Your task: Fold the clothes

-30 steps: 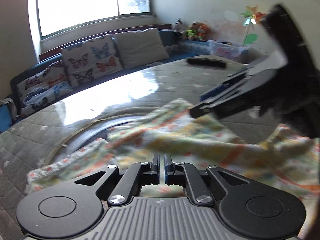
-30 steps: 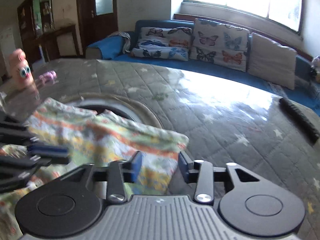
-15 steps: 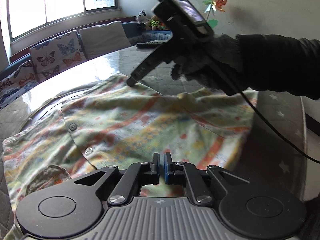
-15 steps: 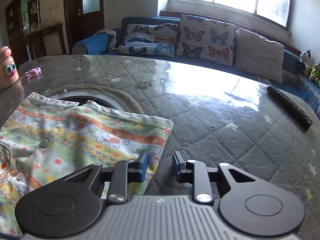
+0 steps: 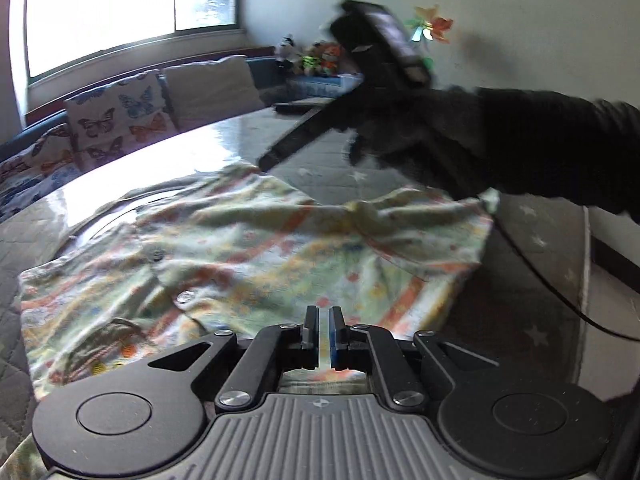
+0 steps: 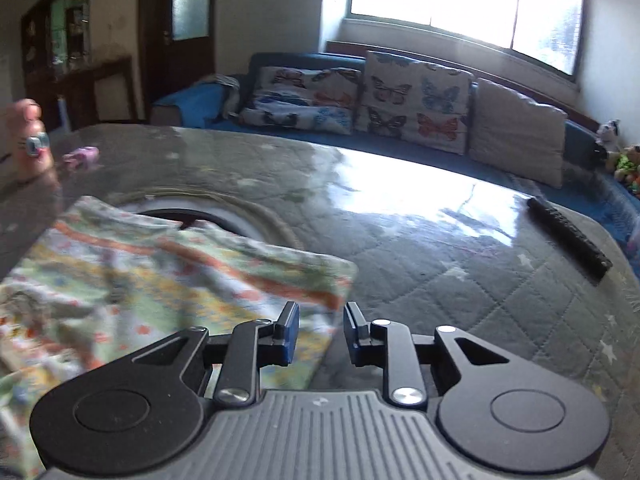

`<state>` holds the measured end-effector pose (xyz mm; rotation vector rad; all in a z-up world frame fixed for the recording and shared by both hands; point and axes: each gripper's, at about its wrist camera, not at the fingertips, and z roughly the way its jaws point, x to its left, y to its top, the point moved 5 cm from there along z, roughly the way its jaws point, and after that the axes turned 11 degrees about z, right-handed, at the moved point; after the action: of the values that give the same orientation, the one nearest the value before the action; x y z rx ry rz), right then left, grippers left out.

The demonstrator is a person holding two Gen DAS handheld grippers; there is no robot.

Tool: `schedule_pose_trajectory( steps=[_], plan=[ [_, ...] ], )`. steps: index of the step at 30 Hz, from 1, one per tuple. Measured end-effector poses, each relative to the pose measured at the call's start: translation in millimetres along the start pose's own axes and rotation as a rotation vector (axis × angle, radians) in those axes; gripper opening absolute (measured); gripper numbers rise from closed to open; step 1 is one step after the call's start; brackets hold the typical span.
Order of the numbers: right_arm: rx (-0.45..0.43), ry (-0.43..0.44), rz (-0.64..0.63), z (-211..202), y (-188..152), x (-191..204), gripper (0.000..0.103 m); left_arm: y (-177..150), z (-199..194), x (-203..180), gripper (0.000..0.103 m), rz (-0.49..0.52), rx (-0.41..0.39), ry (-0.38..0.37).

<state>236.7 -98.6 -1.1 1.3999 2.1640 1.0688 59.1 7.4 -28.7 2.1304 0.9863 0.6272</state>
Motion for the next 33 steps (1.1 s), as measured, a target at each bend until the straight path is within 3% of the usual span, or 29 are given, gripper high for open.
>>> schedule_pose_trajectory(
  steps=[5,9,15,21,26,33],
  plan=[
    [0.038,0.119,-0.043,-23,-24,27,0.032,-13,2,15,0.007,-0.059,0.042,0.054],
    [0.085,0.2,-0.083,-36,-54,51,0.034,-23,-2,12,0.008,-0.105,0.046,0.042],
    [0.114,0.228,-0.179,-56,-88,77,0.04,-24,-16,-3,0.008,-0.127,0.014,0.027],
    [0.137,0.253,-0.237,-85,-114,83,0.044,-25,-47,13,0.008,-0.176,-0.04,0.129],
    [0.132,0.244,-0.237,-99,-119,84,0.044,-47,-41,36,0.007,-0.276,0.021,0.189],
    [0.101,0.348,-0.238,-123,-111,114,0.043,-57,-42,26,0.005,-0.279,0.022,0.154]
  ],
)
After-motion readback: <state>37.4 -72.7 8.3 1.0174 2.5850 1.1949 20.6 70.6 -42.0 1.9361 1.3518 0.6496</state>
